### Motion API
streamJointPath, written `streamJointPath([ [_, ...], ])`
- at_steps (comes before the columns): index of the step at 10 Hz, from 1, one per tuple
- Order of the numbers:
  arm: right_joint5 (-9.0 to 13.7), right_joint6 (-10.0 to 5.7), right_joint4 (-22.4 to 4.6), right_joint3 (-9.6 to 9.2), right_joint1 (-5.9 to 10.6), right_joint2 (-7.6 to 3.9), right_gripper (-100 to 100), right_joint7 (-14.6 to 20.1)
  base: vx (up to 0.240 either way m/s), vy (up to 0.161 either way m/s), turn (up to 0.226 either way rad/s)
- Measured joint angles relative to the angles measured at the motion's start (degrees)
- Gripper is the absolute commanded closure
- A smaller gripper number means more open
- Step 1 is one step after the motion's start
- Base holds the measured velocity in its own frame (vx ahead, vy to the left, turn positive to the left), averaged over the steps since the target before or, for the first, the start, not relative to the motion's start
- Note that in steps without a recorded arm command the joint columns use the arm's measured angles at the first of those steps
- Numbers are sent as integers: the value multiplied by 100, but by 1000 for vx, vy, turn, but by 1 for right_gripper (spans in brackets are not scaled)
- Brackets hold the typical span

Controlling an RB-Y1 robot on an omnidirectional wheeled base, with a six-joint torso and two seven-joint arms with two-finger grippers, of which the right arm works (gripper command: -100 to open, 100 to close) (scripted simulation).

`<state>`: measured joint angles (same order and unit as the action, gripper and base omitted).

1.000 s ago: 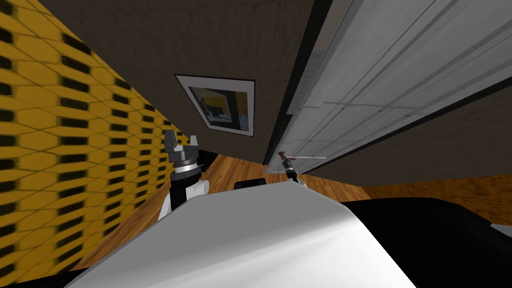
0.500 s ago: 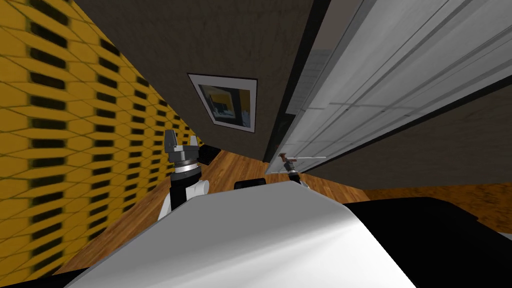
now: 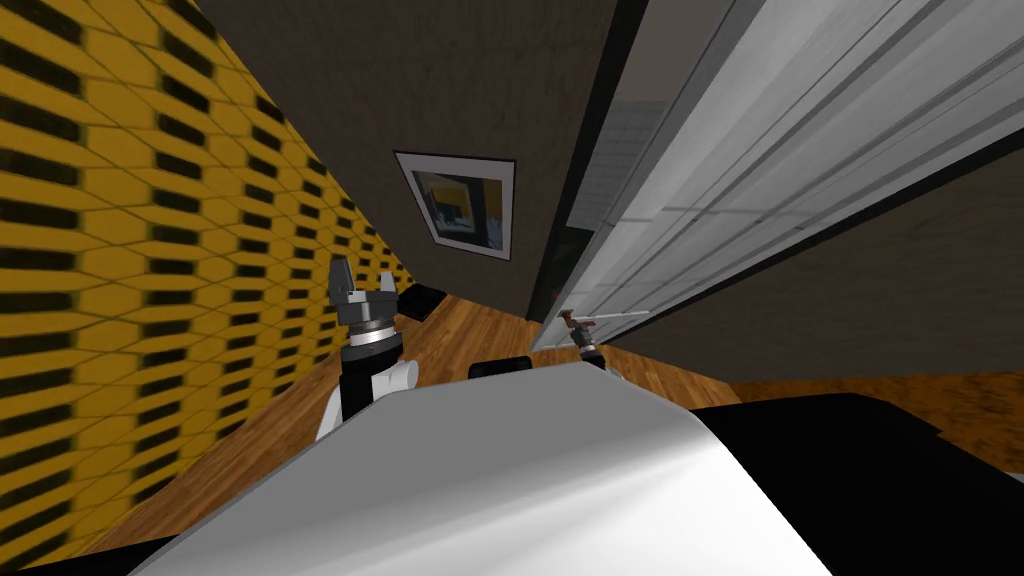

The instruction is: Pull the door open

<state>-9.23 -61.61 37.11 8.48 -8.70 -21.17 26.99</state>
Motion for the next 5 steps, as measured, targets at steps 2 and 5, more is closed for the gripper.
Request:
streamJointPath([
  [2,-32,-124,-40,0,-59,-44,100,48,-197,-82,175],
  [5,-82,-494,-281,12,-138,-130,100,112,-189,-62,169],
])
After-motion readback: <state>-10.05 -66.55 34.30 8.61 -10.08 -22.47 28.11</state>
